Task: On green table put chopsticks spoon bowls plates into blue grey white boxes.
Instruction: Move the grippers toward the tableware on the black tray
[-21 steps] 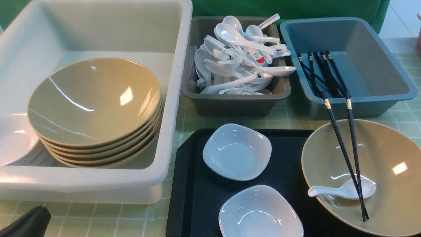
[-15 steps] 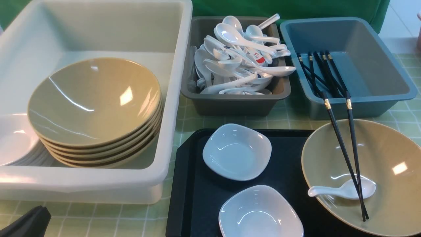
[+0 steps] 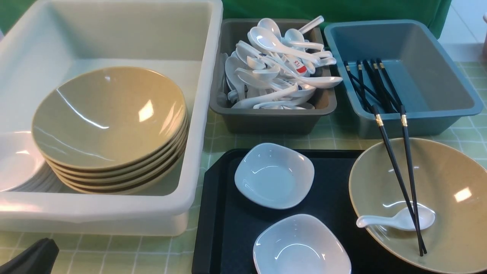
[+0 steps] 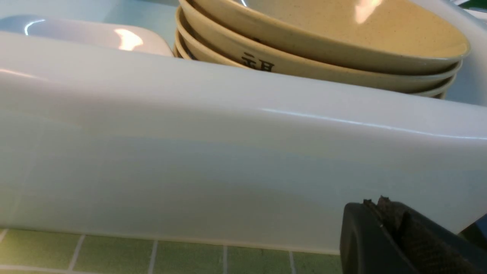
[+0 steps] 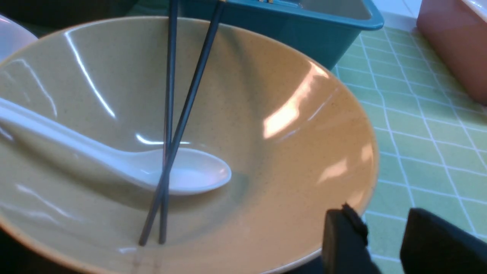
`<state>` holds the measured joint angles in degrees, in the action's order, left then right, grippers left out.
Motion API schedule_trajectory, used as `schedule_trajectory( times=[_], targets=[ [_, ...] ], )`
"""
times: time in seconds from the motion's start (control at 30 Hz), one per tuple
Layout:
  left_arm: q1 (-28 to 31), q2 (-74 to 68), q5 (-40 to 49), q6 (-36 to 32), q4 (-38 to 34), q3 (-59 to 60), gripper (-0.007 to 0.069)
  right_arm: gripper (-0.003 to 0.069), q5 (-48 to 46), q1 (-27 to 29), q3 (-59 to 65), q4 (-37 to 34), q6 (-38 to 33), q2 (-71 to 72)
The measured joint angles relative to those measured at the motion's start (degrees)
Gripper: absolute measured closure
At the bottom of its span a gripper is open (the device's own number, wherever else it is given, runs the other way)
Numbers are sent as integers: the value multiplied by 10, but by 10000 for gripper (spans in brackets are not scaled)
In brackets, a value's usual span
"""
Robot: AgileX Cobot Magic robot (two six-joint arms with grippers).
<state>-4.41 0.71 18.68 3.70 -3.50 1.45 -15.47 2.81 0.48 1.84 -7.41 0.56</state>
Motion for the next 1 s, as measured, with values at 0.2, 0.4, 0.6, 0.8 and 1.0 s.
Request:
schedule_trajectory(
  times=[0.2,0.4,0.6,0.8,1.0],
  targets=[
    [0,0,0,0,0,0,627,423,0,0,0,0,0,0],
    [0,0,-2,0,-1,0,627,423,20,0,3,0,5,0],
    [0,0,-29,5,-43,1,627,423,126,0,11,0,74,0],
    [0,0,-195,40,-121,1,627,423,277,0,11,0,229,0],
    [0,0,-378,67,-173,-5,627,423,398,0,2,0,287,0]
  ],
)
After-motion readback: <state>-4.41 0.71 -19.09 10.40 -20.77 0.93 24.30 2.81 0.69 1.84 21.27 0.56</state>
